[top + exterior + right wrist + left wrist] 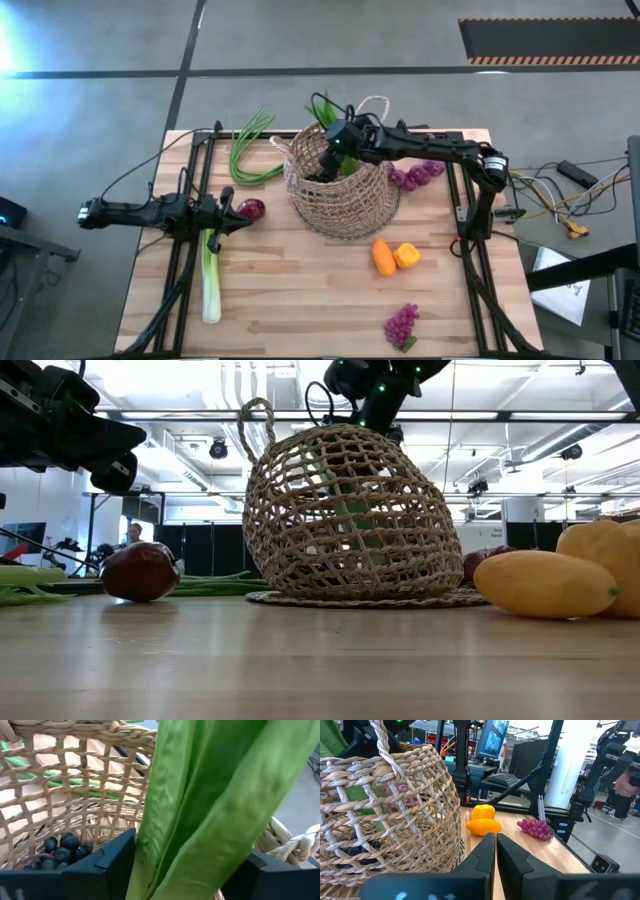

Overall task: Build produce basket
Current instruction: Put the green lettuce into the light brown basket, then put the yellow mango into the light brown basket, then adjust the light brown basket on the light brown table mat

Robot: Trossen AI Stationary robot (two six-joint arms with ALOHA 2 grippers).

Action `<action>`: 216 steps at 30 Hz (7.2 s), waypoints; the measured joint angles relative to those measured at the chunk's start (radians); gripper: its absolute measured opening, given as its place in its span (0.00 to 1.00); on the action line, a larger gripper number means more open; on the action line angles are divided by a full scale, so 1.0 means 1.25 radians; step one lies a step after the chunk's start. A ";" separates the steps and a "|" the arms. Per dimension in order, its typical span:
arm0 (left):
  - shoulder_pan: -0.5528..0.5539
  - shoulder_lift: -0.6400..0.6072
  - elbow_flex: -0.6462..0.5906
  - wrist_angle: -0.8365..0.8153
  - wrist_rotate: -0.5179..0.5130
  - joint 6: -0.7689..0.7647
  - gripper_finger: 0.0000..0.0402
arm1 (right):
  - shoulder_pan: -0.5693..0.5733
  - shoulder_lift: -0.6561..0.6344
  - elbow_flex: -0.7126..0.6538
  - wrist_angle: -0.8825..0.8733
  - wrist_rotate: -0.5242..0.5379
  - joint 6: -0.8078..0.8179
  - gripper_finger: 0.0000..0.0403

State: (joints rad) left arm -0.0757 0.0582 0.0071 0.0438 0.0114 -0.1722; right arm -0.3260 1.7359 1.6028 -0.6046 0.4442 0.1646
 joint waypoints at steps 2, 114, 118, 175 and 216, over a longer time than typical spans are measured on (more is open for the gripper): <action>0.000 0.000 0.000 0.000 0.000 0.000 0.00 | 0.000 -0.001 0.000 -0.007 0.000 0.001 0.60; 0.000 0.000 0.000 0.000 0.000 0.000 0.00 | 0.492 -0.057 0.096 -0.036 0.084 0.060 0.56; 0.000 0.000 0.000 0.000 0.000 0.000 0.00 | 0.371 -0.057 0.152 0.020 0.079 -0.072 0.56; 0.000 0.000 0.000 0.000 0.000 0.000 0.00 | 0.094 0.038 0.179 -0.360 -0.132 -0.171 0.82; 0.000 0.000 0.000 0.000 0.000 0.000 0.00 | 0.429 -0.092 0.194 -0.310 -0.088 0.000 0.81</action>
State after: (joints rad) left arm -0.0757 0.0582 0.0071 0.0437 0.0114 -0.1724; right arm 0.2108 1.6215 1.8455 -0.9926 0.3346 0.1650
